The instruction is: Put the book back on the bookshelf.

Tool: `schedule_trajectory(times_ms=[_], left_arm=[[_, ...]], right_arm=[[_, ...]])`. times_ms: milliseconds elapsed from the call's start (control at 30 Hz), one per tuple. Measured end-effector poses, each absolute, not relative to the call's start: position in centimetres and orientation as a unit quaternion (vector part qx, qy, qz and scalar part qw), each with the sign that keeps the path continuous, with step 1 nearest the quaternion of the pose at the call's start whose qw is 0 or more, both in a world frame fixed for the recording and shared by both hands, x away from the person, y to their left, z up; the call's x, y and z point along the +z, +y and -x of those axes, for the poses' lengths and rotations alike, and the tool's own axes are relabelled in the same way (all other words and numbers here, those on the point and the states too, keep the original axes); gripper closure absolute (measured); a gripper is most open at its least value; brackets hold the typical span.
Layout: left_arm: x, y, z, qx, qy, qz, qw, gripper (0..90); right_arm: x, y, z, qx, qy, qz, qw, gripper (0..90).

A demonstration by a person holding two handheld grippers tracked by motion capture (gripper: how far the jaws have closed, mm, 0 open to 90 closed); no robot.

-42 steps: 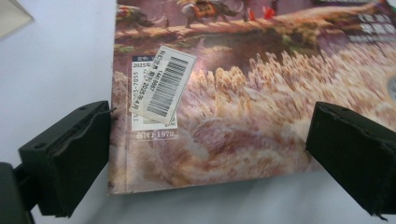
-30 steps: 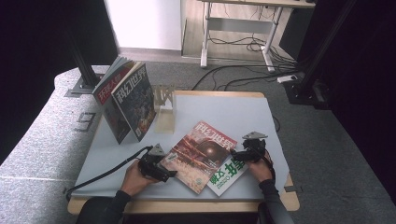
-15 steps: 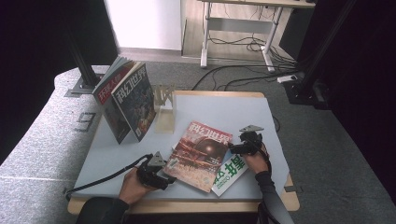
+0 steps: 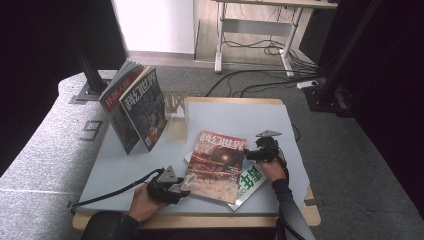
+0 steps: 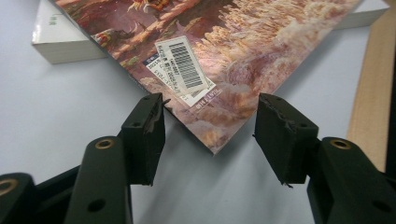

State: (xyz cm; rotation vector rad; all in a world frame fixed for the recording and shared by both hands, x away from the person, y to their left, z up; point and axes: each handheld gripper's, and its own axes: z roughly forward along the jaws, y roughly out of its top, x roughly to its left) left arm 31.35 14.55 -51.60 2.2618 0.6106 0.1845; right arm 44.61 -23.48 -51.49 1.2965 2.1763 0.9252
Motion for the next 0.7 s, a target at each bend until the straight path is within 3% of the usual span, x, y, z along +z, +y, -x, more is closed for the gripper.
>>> schedule_trajectory(times_ms=[467, 700], left_arm=[[-51.8, 13.7, -31.3, 0.054, 0.222, -0.887, 0.401, 45.6], [-50.9, 14.7, -31.7, 0.082, 0.225, -0.880, 0.409, 36.2]], right_arm=[[-51.0, -23.7, -44.4, 0.340, 0.791, -0.461, 0.212, 10.8], [-50.3, -23.6, -44.2, 0.353, 0.790, -0.458, 0.204, 10.3]])
